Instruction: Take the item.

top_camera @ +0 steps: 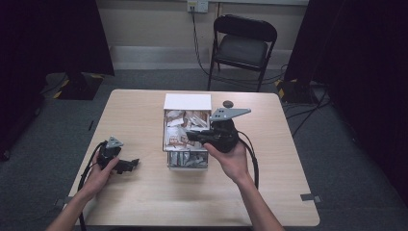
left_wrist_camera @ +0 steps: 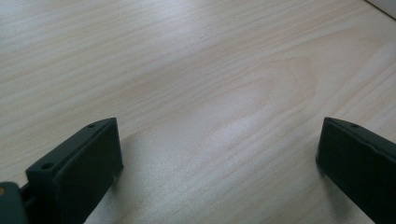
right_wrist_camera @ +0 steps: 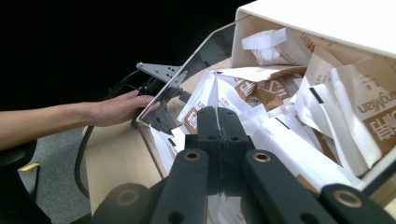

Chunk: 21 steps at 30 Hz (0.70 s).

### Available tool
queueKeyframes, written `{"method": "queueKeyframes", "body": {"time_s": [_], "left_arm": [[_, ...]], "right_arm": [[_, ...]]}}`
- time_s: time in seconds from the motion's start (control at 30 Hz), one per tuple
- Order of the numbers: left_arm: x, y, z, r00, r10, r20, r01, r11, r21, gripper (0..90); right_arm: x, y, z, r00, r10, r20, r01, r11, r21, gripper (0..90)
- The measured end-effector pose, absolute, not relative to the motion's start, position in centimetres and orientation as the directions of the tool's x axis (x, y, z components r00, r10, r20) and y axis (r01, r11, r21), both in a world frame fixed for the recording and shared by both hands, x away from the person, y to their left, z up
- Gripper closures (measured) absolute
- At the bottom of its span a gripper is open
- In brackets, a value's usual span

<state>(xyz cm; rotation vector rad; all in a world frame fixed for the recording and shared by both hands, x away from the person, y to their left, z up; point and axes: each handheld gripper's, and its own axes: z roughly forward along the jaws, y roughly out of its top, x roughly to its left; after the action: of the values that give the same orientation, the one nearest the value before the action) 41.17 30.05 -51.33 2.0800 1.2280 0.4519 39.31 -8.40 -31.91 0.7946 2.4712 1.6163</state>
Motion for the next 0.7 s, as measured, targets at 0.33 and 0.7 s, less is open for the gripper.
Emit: {"method": "queueKeyframes", "body": {"time_s": [0.33, 0.7], "left_arm": [[41.2, 30.0, -51.3, 0.497, 0.867, -0.039, 0.634, -0.332, 0.698, 0.0], [41.2, 30.0, -51.3, 0.497, 0.867, -0.039, 0.635, -0.332, 0.698, 0.0]], "right_arm": [[39.6, -9.0, -32.0, -0.845, 0.491, 0.212, 0.387, 0.289, 0.876, 89.7], [39.4, -9.6, -31.4, -0.844, 0.494, 0.208, 0.375, 0.267, 0.888, 89.8]]}}
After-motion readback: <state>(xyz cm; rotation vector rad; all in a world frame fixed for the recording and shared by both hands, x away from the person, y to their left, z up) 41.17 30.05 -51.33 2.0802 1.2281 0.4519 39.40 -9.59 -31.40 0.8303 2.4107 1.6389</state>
